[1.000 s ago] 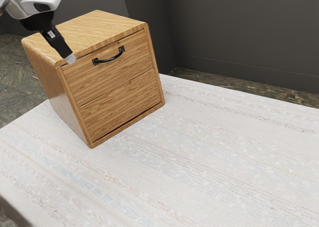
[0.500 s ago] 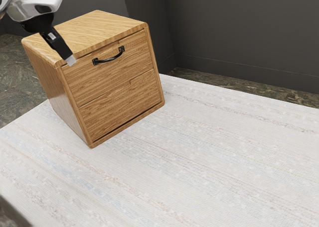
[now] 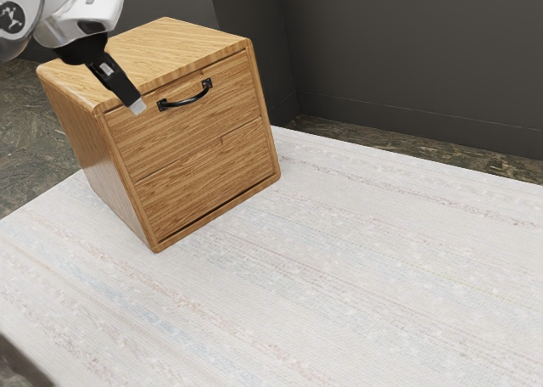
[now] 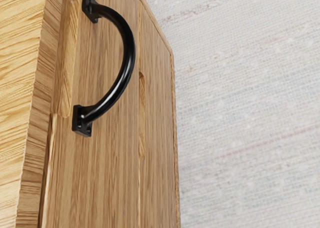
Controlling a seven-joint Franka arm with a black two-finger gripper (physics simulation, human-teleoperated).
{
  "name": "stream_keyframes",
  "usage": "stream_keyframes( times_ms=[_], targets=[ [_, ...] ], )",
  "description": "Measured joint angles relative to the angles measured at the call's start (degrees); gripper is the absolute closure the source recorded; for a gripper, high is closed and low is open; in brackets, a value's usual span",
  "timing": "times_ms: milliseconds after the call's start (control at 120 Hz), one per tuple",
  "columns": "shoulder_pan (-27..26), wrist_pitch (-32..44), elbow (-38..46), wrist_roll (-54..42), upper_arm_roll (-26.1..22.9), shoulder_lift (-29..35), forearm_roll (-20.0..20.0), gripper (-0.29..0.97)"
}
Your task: Pull the drawer handle with one arm to open the drawer
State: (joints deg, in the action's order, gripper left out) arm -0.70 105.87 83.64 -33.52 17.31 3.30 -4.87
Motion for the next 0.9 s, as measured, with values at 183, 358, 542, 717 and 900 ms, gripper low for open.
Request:
stream_keyframes(
  times_ms=[183, 358, 542, 717, 900],
  targets=[
    [-0.1, 2.8, 3.0, 0.3, 0.0, 0.2, 0.2, 0.00],
    [-0.2, 6.1, 2.3, 0.4, -0.1, 0.0, 0.9, 0.00],
    [-0.5, 8.7, 3.0, 0.6, -0.3, -1.8, 3.0, 0.00],
    [-1.7, 10.1, 3.1, 0.7, -0.1, -2.7, 3.8, 0.00],
    [-3.2, 11.3, 3.0, 0.8, 0.5, -2.9, 3.9, 0.00]
  ],
)
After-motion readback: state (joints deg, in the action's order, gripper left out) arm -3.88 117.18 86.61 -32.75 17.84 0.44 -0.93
